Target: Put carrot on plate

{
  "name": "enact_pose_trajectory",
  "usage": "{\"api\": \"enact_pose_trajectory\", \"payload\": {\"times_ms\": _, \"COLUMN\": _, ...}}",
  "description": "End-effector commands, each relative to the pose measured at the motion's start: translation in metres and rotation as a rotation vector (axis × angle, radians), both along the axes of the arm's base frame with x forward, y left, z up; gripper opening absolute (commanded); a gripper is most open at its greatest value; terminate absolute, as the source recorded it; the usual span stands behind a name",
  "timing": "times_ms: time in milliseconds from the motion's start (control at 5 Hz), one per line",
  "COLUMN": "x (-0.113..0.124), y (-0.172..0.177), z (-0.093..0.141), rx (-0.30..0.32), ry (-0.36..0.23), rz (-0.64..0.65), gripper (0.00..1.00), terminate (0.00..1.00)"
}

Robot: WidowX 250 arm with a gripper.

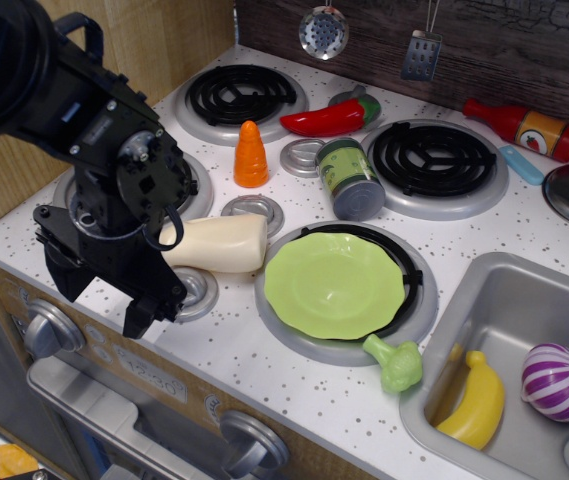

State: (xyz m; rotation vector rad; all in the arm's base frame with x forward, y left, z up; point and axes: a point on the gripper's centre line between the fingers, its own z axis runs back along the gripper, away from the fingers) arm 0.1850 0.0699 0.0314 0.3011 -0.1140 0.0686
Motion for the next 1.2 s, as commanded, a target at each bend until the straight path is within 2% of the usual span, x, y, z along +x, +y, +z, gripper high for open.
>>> {"api": "enact_pose_trajectory", "payload": {"times_ms": 0, "x": 0.0, "y": 0.0, "z": 0.0, "rx": 0.0, "ry": 0.0, "rz": 0.0, "gripper": 1.0, "terminate": 0.0}}
{"api": "enact_pose_trajectory", "payload": {"times_ms": 200, "x": 0.014, "y": -0.001, "z": 0.023, "rx": -0.012, "ry": 0.046, "rz": -0.026, "gripper": 1.0, "terminate": 0.0}}
{"api": "enact_pose_trajectory", "payload": {"times_ms": 400, "x": 0.03, "y": -0.001, "z": 0.046, "rx": 0.008, "ry": 0.087, "rz": -0.013, "gripper": 1.0, "terminate": 0.0}}
{"api": "enact_pose_trajectory", "payload": {"times_ms": 600, "x": 0.055, "y": 0.003, "z": 0.056, "rx": -0.006, "ry": 0.052, "rz": -0.057, "gripper": 1.0, "terminate": 0.0}}
{"api": "enact_pose_trajectory", "payload": {"times_ms": 800, "x": 0.095, "y": 0.013, "z": 0.062, "rx": -0.012, "ry": 0.017, "rz": -0.153, "gripper": 1.0, "terminate": 0.0}}
{"api": "enact_pose_trajectory", "payload": {"times_ms": 1000, "x": 0.128, "y": 0.014, "z": 0.068, "rx": 0.05, "ry": -0.036, "rz": -0.209, "gripper": 1.0, "terminate": 0.0}}
